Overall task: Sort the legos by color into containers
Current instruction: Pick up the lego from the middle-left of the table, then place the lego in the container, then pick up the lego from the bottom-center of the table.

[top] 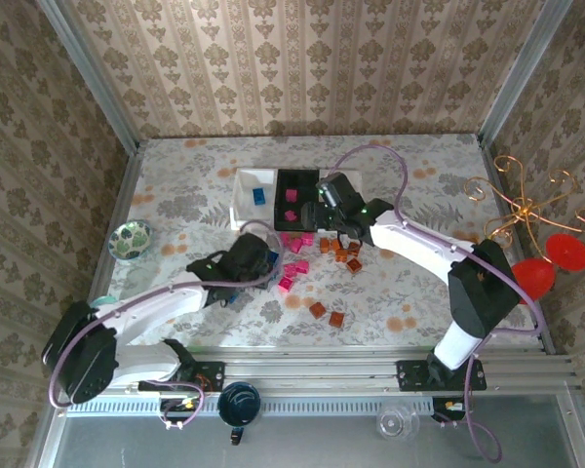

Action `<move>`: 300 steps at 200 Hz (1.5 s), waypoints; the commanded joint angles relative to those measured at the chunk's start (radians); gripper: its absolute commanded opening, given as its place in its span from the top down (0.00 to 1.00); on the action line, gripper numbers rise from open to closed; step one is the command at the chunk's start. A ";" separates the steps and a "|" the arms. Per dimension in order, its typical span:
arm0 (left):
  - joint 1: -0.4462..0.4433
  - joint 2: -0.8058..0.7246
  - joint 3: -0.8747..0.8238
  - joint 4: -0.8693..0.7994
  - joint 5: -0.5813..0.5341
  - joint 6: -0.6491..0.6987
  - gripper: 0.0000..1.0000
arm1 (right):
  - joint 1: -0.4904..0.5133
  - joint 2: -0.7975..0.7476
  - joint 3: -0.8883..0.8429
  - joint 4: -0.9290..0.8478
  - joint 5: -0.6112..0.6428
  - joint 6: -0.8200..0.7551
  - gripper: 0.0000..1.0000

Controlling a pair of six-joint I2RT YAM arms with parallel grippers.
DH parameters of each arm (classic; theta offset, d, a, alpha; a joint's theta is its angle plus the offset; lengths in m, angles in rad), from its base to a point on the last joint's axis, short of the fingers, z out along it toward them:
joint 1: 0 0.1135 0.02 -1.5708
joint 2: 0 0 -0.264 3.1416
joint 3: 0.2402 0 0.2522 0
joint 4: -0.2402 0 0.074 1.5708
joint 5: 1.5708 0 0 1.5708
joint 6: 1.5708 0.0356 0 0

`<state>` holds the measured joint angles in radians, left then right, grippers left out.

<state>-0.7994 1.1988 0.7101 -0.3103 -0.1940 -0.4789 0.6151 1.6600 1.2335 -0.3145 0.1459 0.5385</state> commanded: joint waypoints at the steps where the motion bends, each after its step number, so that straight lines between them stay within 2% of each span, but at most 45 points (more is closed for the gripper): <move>1: 0.098 -0.010 0.125 0.028 0.027 0.065 0.76 | -0.003 -0.045 -0.045 0.030 0.007 0.036 0.27; 27: 0.205 0.126 0.265 0.113 0.012 0.113 0.76 | -0.003 -0.057 -0.082 0.034 0.008 0.050 0.27; 54: 0.287 0.349 0.419 0.165 0.011 0.146 0.76 | -0.002 -0.073 -0.110 0.030 0.007 0.057 0.27; 94: 0.336 0.587 0.621 0.127 0.008 0.172 0.75 | 0.003 -0.117 -0.154 0.026 0.016 0.063 0.27; 105: 0.369 0.624 0.659 0.108 0.014 0.175 0.70 | 0.003 -0.133 -0.168 0.027 0.015 0.064 0.27; 124: 0.370 0.640 0.693 0.084 0.023 0.177 0.51 | 0.003 -0.154 -0.183 0.024 0.012 0.066 0.26; 145: 0.363 0.578 0.654 0.103 0.041 0.162 0.38 | 0.003 -0.174 -0.198 0.024 0.008 0.067 0.26; 173: 0.348 0.436 0.536 0.119 0.065 0.128 0.33 | 0.012 -0.198 -0.215 0.020 -0.018 0.064 0.26; 218: 0.182 0.106 0.206 0.162 0.076 0.064 0.13 | 0.094 -0.252 -0.294 -0.044 -0.038 0.033 0.23; 222: 0.165 0.071 0.176 0.164 0.069 0.059 0.05 | 0.104 -0.257 -0.306 -0.047 -0.044 0.029 0.23; 227: 0.144 0.033 0.142 0.165 0.056 0.051 0.01 | 0.118 -0.262 -0.321 -0.051 -0.051 0.023 0.23; 257: 0.055 -0.171 -0.023 0.131 -0.017 -0.008 0.00 | 0.203 -0.247 -0.372 -0.082 -0.080 -0.023 0.23; 278: 0.047 -0.274 -0.090 0.100 -0.032 -0.030 0.00 | 0.257 -0.192 -0.373 -0.100 -0.085 -0.046 0.25; 300: 0.046 -0.313 -0.109 0.055 -0.051 -0.030 0.00 | 0.305 -0.127 -0.348 -0.111 -0.078 -0.073 0.29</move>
<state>-0.7513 0.9218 0.6155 -0.2031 -0.1940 -0.4751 0.8795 1.4693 0.8703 -0.3744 0.0753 0.5163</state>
